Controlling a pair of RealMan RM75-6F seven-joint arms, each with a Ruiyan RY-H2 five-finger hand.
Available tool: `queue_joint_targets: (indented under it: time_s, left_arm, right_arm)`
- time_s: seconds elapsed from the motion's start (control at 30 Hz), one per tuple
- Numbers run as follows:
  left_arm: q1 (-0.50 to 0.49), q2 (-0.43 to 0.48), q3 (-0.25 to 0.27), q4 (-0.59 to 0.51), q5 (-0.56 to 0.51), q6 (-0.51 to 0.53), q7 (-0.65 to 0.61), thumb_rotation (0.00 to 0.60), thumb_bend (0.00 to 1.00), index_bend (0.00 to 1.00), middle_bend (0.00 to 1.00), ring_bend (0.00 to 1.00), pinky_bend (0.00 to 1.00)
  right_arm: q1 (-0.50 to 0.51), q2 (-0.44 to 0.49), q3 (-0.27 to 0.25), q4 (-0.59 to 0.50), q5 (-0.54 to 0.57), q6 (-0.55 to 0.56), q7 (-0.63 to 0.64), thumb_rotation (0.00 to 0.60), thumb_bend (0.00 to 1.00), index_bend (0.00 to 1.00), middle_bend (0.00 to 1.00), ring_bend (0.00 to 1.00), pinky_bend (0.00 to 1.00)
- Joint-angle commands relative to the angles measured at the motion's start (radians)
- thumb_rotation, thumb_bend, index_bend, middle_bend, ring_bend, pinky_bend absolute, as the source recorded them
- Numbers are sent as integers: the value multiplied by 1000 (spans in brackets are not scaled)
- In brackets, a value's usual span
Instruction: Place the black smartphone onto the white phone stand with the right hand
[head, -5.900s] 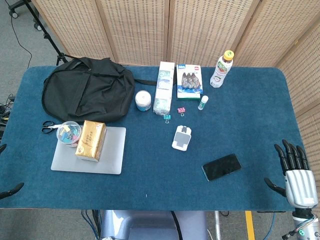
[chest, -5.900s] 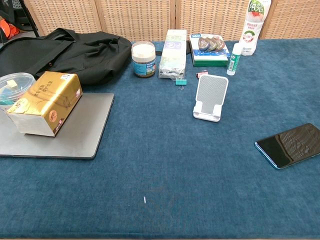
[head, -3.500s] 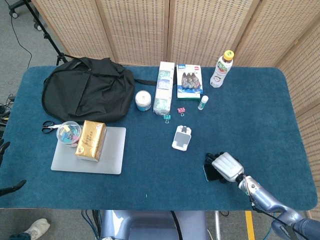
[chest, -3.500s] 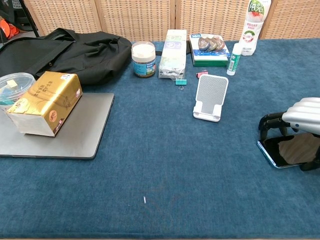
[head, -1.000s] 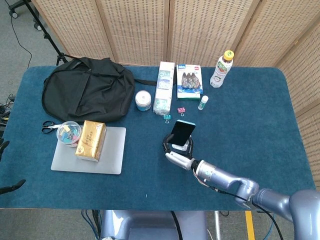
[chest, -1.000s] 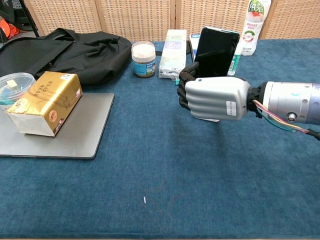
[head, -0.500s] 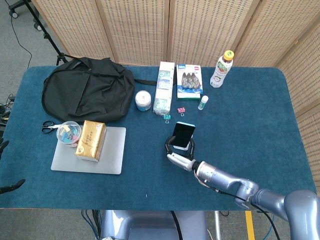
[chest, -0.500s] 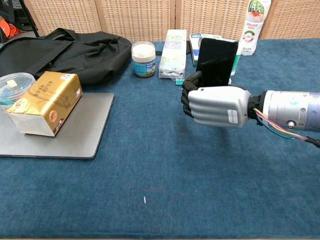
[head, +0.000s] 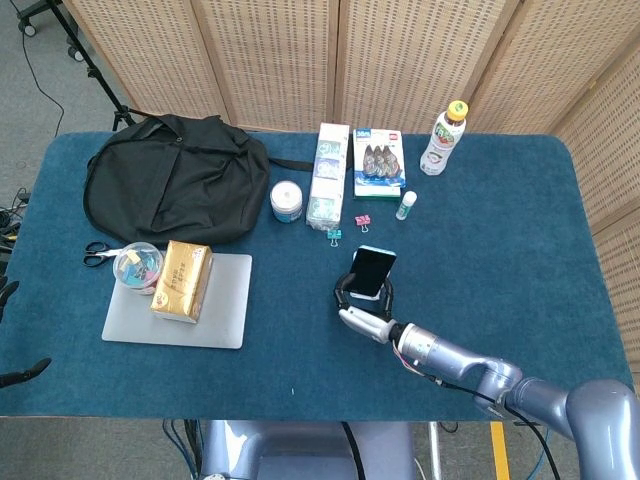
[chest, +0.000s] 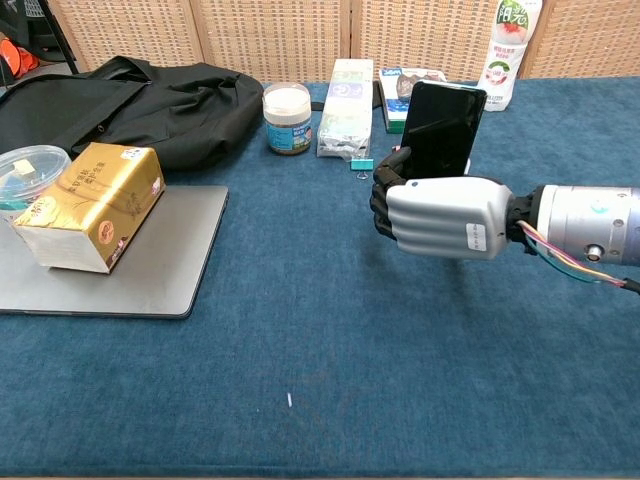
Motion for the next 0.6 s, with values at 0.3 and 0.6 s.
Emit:
queue_joint_targets:
  time_s: [0.3, 0.6]
  left_arm:
    - [0, 0, 0, 0, 0, 0, -1, 600, 0, 0, 0, 0, 0]
    - [-1, -1, 1, 1, 0, -1, 2, 600, 0, 0, 0, 0, 0]
  right_arm:
    - [5, 7, -19, 11, -11, 18, 18, 600, 156, 472, 470, 407, 463]
    - [14, 13, -30, 14, -26, 37, 32, 600, 156, 472, 468, 407, 462]
